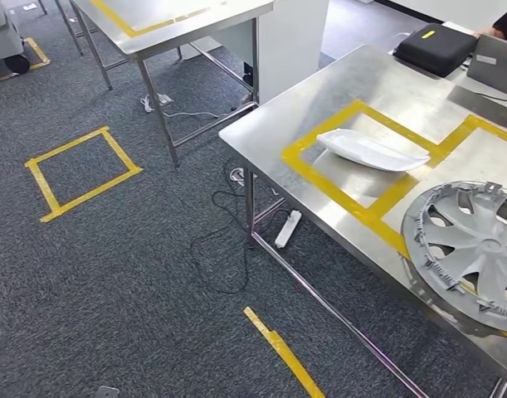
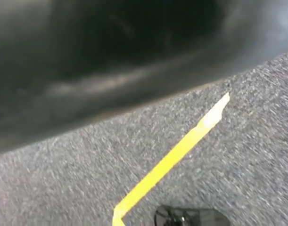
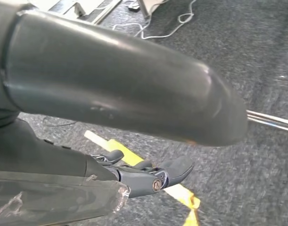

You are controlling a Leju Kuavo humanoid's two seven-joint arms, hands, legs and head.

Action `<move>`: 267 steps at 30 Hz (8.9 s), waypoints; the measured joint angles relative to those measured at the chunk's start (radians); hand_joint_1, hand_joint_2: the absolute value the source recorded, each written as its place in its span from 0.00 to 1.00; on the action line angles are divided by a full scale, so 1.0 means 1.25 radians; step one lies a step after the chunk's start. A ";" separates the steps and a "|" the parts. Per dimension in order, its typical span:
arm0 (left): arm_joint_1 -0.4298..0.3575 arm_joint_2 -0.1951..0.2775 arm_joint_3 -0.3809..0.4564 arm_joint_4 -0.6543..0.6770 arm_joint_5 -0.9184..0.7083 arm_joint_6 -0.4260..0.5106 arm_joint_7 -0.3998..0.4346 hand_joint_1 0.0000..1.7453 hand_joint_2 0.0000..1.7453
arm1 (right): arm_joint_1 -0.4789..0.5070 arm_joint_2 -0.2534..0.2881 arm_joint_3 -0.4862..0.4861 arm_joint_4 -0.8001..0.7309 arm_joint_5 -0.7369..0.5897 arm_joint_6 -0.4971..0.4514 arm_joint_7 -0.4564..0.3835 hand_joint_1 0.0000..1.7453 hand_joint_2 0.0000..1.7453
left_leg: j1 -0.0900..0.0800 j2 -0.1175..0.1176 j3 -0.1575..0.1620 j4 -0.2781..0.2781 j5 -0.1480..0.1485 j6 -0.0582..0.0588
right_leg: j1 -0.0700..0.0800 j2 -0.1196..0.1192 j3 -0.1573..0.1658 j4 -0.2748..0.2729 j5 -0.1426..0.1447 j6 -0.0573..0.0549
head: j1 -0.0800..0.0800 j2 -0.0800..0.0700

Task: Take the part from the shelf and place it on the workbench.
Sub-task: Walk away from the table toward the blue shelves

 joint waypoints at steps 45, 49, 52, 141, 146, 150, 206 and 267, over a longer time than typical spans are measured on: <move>-0.002 -0.012 0.071 0.007 -0.083 -0.029 0.020 0.00 0.00 | 0.001 0.014 -0.005 -0.014 0.000 0.007 0.012 0.00 0.00 | 0.003 0.079 0.003 0.019 -0.008 -0.018 | 0.007 -0.079 0.019 -0.006 -0.008 -0.013 | -0.010 0.000; 0.000 -0.012 0.074 0.007 -0.084 -0.029 0.020 0.00 0.00 | -0.002 0.017 -0.005 -0.014 0.000 0.007 0.012 0.00 0.00 | 0.001 0.068 0.007 -0.001 -0.008 -0.001 | 0.006 -0.083 0.017 0.004 -0.021 0.000 | -0.008 0.000; -0.001 -0.012 0.075 0.007 -0.084 -0.029 0.020 0.00 0.00 | -0.001 0.017 -0.005 -0.014 0.000 0.008 0.012 0.00 0.00 | 0.004 0.052 0.009 -0.006 -0.006 0.010 | 0.004 -0.042 -0.041 0.123 -0.085 0.007 | -0.003 0.000; -0.017 -0.029 0.135 0.008 -0.140 -0.042 -0.048 0.00 0.00 | -0.016 0.001 -0.012 -0.019 0.000 -0.005 -0.038 0.00 0.00 | -0.001 0.068 0.019 -0.007 -0.011 0.005 | 0.009 -0.081 -0.003 0.016 -0.010 -0.002 | -0.005 0.000; -0.020 -0.030 0.135 0.008 -0.141 -0.042 -0.047 0.00 0.00 | -0.013 -0.001 -0.012 -0.019 0.000 -0.007 -0.041 0.00 0.00 | 0.003 0.037 0.022 -0.011 -0.007 0.013 | 0.005 -0.033 -0.111 0.229 -0.099 0.009 | 0.002 0.000; -0.019 -0.032 0.136 0.008 -0.144 -0.042 -0.047 0.00 0.00 | -0.012 -0.003 -0.012 -0.019 0.000 -0.007 -0.042 0.00 0.00 | 0.003 0.008 0.027 -0.008 -0.011 0.006 | -0.001 -0.015 -0.053 0.084 -0.002 0.010 | 0.002 0.000; -0.017 -0.027 0.148 0.008 -0.178 -0.051 -0.047 0.00 0.00 | -0.014 -0.008 -0.012 -0.018 0.000 -0.014 -0.041 0.00 0.00 | 0.003 0.043 0.018 -0.005 -0.008 0.012 | 0.003 -0.036 -0.089 0.186 -0.086 0.012 | 0.001 0.000; -0.018 -0.027 0.150 0.009 -0.226 -0.040 -0.050 0.00 0.00 | -0.014 -0.010 -0.012 -0.013 -0.016 -0.021 -0.045 0.00 0.00 | 0.000 0.042 0.009 0.015 -0.017 0.028 | 0.002 -0.035 -0.042 0.195 -0.107 0.017 | 0.002 0.000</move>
